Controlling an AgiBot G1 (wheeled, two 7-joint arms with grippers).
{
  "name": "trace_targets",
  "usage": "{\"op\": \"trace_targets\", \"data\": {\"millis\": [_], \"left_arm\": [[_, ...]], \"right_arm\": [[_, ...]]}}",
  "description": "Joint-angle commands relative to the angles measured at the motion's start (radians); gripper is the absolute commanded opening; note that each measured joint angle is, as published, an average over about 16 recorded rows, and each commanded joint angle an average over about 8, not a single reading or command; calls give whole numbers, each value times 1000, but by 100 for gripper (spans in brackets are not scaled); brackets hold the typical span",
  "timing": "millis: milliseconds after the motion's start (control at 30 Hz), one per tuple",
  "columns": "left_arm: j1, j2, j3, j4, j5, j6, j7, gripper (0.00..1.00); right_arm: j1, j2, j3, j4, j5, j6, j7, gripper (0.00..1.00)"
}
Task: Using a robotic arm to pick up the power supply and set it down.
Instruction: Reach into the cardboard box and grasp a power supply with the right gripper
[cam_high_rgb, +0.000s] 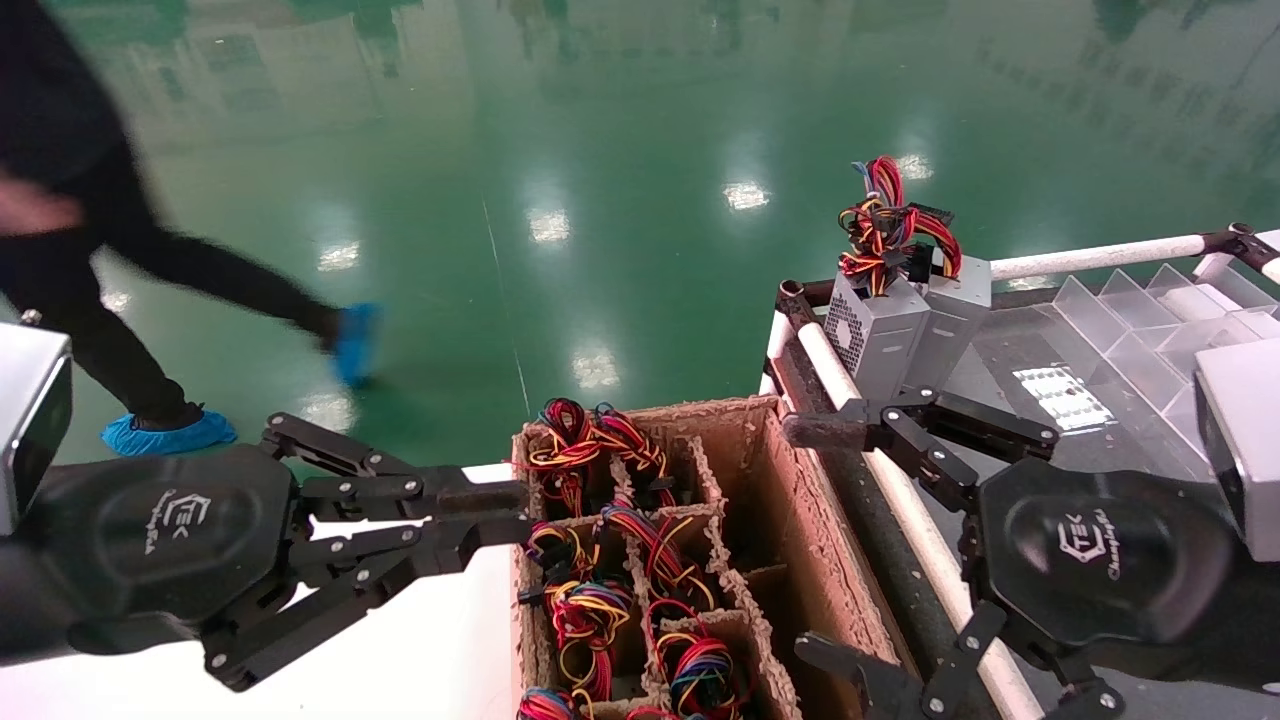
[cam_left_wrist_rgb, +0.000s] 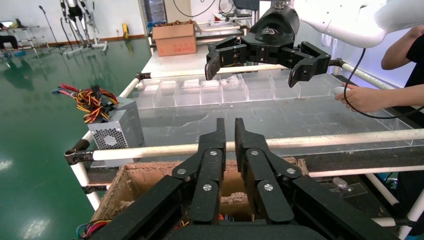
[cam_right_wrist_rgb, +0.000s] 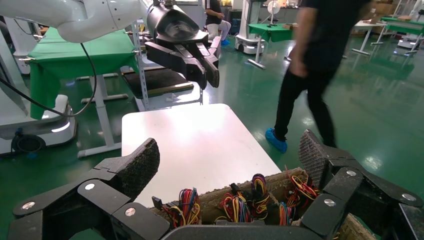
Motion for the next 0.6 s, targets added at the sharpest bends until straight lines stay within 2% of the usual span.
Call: {"op": "trace_targets", "data": {"millis": [33,133,167,400,433,600], "left_arm": [[0,0,0,0,0,0,0,0],[0,0,0,0,0,0,0,0],[0,0,0,0,0,0,0,8],[0,0,0,0,0,0,0,95],[0,0,0,0,0,0,0,100],[0,0,0,0,0,0,0,100]], "right_arm": [[0,0,0,0,0,0,0,100],[0,0,0,0,0,0,0,100],[0,0,0,0,0,0,0,100],[0,0,-5,-8,-16,12,3,100],[1,0,-7,-11,-23,17,4,100],[10,-3,-25,-28,-79,50,11,100]]}}
